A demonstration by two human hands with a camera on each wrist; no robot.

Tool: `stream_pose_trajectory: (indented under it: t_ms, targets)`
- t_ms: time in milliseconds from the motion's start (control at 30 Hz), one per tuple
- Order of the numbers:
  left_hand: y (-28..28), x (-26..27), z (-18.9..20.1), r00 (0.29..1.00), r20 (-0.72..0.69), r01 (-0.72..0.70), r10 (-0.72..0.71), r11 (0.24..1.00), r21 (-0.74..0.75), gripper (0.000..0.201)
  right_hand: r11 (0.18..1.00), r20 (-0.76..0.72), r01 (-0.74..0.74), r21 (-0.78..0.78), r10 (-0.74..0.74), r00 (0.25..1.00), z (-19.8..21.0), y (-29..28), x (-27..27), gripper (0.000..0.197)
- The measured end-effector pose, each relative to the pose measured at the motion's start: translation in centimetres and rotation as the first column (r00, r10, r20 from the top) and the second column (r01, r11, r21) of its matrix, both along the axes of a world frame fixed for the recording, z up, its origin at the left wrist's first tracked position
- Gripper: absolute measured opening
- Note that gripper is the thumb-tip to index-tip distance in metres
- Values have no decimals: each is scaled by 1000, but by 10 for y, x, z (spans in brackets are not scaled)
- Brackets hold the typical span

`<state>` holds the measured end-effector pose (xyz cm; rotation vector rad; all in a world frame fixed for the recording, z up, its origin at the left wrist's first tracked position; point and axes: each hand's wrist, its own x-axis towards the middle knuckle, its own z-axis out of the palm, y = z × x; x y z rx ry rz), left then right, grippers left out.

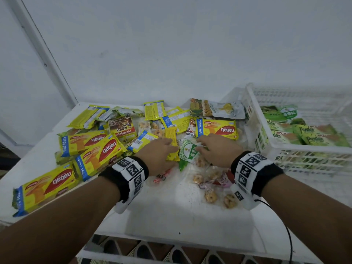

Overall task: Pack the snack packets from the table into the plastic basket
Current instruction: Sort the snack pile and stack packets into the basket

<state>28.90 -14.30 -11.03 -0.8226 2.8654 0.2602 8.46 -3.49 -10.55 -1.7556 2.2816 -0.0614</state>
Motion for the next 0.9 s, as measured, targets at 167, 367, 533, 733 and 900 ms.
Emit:
stream_pose_trajectory:
  t_ms: [167,367,533,733,900]
  targets:
    - [0,2,-2,1000,23,1,-1,1000,-5,59,1000,-38,-15,21,16,999,-9,-6,2,49]
    - [-1,2,-4,1000,25,-3,3,1000,0,59,997,191,49,54,-59,980,-4,-12,-9,40]
    - [-1,5,-5,1000,10,-11,11,1000,24,60,983,362,137,-122,-84,928,17,-11,-11,13]
    - [-3,5,19,959,-242,-117,150,982,146,64,903,609,307,-300,-66,790,34,-12,-4,18]
    - [-14,-4,41,753,-507,-146,420,857,494,40,913,831,327,-245,24,556,31,-19,10,26]
